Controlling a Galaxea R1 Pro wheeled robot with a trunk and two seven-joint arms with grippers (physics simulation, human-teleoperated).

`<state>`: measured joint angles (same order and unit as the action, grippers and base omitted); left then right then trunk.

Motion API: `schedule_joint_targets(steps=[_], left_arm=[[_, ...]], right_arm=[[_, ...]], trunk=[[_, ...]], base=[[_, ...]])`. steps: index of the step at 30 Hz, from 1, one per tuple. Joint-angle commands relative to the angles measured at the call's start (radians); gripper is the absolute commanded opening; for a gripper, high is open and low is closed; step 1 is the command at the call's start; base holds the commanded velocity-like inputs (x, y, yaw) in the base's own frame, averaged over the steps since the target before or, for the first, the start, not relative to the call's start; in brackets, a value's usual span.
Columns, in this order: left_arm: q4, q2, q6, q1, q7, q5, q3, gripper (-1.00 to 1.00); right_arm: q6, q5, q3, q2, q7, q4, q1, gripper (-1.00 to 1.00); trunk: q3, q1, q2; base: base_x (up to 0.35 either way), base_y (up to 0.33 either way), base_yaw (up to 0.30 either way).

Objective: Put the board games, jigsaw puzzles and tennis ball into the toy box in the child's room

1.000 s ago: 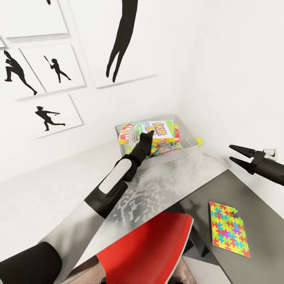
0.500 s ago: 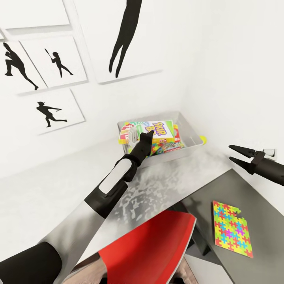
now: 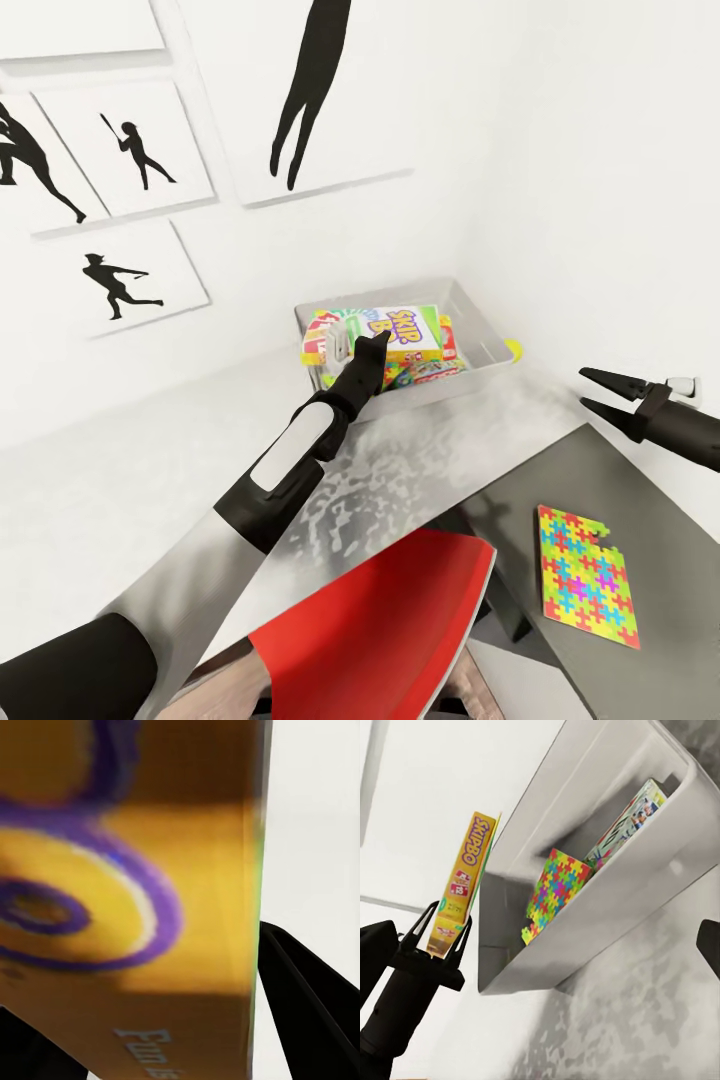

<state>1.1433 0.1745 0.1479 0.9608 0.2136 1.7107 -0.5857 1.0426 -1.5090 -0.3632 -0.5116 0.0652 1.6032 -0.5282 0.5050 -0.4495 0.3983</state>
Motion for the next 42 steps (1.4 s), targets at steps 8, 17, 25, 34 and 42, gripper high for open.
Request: schedule_joint_targets(steps=[8, 17, 25, 34, 42], left_arm=[[0.001, 0.000, 0.007, 0.001, 0.004, 0.007, -0.002, -1.00], [0.000, 0.000, 0.007, 0.001, 0.004, 0.007, -0.002, -1.00], [0.000, 0.000, 0.007, 0.001, 0.004, 0.007, -0.002, -1.00], [-0.001, 0.000, 0.007, 0.001, 0.004, 0.007, -0.002, -1.00], [-0.001, 0.000, 0.007, 0.001, 0.004, 0.006, -0.002, -1.00]], right_arm=[[0.005, 0.007, 0.002, 0.002, 0.007, 0.000, 0.000, 1.00], [0.005, 0.007, 0.003, 0.003, 0.007, 0.000, 0.000, 1.00], [0.005, 0.007, 0.002, 0.003, 0.007, 0.000, 0.000, 1.00], [0.005, 0.007, -0.001, 0.005, 0.007, 0.000, 0.000, 1.00], [0.005, 0.007, -0.001, 0.006, 0.007, 0.000, 0.000, 1.00]], trunk=[[0.000, -0.001, 0.002], [-0.002, -0.001, 0.002], [-0.002, -0.001, 0.002], [-0.002, -0.001, 0.002], [-0.002, -0.001, 0.002]], base=[[0.000, 0.000, -0.061], [0.000, 0.000, -0.064], [0.000, 0.000, -0.001], [0.000, 0.000, 0.000], [0.000, 0.000, 0.000]])
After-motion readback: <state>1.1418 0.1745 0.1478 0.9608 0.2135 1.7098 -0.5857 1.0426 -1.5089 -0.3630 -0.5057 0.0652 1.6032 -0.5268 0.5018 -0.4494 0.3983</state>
